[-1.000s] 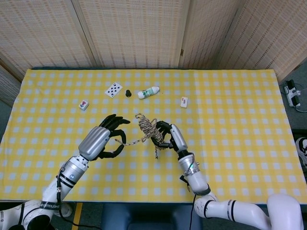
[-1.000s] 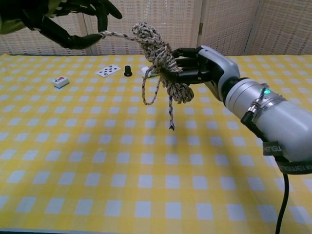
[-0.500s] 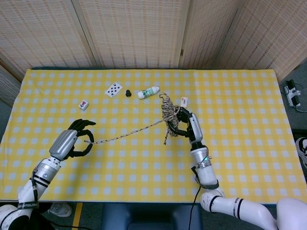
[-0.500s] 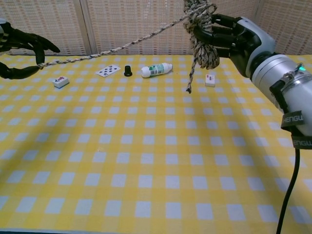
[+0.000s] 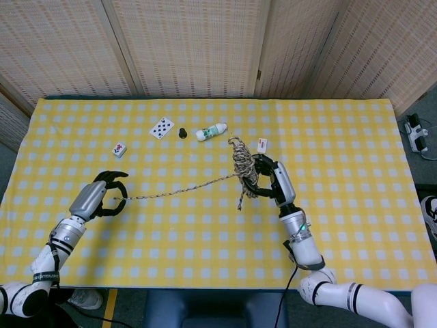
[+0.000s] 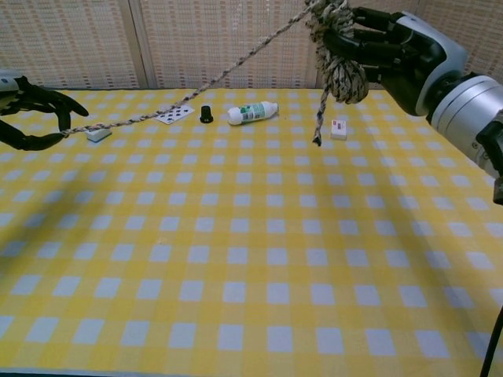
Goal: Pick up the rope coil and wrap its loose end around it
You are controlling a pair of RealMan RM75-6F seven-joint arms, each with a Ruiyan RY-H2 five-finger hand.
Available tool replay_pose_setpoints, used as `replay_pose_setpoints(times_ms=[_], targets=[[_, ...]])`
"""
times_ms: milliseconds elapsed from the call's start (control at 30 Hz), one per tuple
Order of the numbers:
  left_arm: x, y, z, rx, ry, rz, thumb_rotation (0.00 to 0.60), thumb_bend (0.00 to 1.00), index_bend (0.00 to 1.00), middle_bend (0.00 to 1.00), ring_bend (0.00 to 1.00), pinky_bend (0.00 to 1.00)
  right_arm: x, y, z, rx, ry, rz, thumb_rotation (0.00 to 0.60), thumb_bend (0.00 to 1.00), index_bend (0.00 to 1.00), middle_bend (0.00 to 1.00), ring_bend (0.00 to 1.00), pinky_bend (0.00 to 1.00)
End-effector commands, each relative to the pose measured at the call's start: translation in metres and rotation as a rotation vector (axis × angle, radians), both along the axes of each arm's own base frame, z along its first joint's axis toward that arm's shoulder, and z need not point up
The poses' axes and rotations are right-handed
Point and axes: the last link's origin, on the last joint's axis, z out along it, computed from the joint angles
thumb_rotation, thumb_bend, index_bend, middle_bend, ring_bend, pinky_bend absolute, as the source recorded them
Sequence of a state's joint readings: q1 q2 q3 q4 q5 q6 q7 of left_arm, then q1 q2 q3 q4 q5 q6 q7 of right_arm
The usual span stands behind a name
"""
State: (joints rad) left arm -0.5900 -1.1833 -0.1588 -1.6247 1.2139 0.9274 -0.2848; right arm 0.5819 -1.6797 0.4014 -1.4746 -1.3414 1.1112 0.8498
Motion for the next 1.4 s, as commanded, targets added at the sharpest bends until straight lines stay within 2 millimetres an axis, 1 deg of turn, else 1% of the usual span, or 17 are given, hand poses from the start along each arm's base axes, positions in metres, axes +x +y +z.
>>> replay_pose_setpoints(times_ms=[33, 200, 500, 600, 767, 800, 967, 1167, 1233, 1400], targets=[[0.007, 0.004, -0.002, -0.004, 0.01, -0.025, 0.6, 0.54, 0.63, 0.21, 0.12, 0.0, -0.003, 0.005, 0.003, 0.011, 0.027, 0.057, 0.6, 0.72, 0.75, 0.59, 0.63, 0.64], [0.026, 0.012, -0.004, -0.006, 0.048, -0.085, 0.6, 0.54, 0.63, 0.21, 0.12, 0.0, -0.004, 0.014, 0.004, 0.067, 0.061, 0.143, 0.6, 0.72, 0.75, 0.59, 0.64, 0.64], [0.075, 0.026, -0.001, 0.014, 0.16, -0.229, 0.6, 0.54, 0.63, 0.21, 0.1, 0.0, 0.005, 0.035, 0.003, 0.161, 0.214, 0.312, 0.6, 0.72, 0.75, 0.6, 0.64, 0.64], [0.092, 0.029, -0.002, 0.028, 0.197, -0.278, 0.6, 0.54, 0.62, 0.21, 0.1, 0.0, 0.008, 0.042, 0.0, 0.197, 0.261, 0.343, 0.6, 0.72, 0.75, 0.6, 0.64, 0.64], [0.121, 0.031, -0.004, 0.056, 0.229, -0.352, 0.6, 0.54, 0.62, 0.21, 0.09, 0.0, 0.016, 0.05, -0.013, 0.269, 0.317, 0.368, 0.6, 0.72, 0.75, 0.6, 0.64, 0.64], [0.128, 0.031, -0.005, 0.068, 0.228, -0.368, 0.6, 0.54, 0.61, 0.21, 0.08, 0.0, 0.018, 0.053, -0.018, 0.287, 0.324, 0.371, 0.6, 0.72, 0.75, 0.6, 0.64, 0.64], [0.15, 0.029, -0.012, 0.099, 0.252, -0.439, 0.6, 0.54, 0.61, 0.21, 0.08, 0.0, 0.027, 0.058, -0.034, 0.342, 0.364, 0.383, 0.6, 0.72, 0.75, 0.6, 0.64, 0.64], [0.167, 0.024, -0.019, 0.115, 0.265, -0.495, 0.6, 0.54, 0.6, 0.21, 0.08, 0.0, 0.034, 0.058, -0.045, 0.377, 0.38, 0.364, 0.6, 0.72, 0.75, 0.6, 0.65, 0.65], [0.183, 0.014, -0.025, 0.115, 0.246, -0.553, 0.6, 0.54, 0.6, 0.21, 0.08, 0.0, 0.04, 0.058, -0.056, 0.416, 0.381, 0.34, 0.6, 0.72, 0.75, 0.6, 0.64, 0.65], [0.198, -0.004, -0.033, 0.107, 0.229, -0.63, 0.6, 0.54, 0.6, 0.21, 0.07, 0.0, 0.047, 0.058, -0.068, 0.482, 0.337, 0.273, 0.6, 0.72, 0.75, 0.6, 0.65, 0.65]])
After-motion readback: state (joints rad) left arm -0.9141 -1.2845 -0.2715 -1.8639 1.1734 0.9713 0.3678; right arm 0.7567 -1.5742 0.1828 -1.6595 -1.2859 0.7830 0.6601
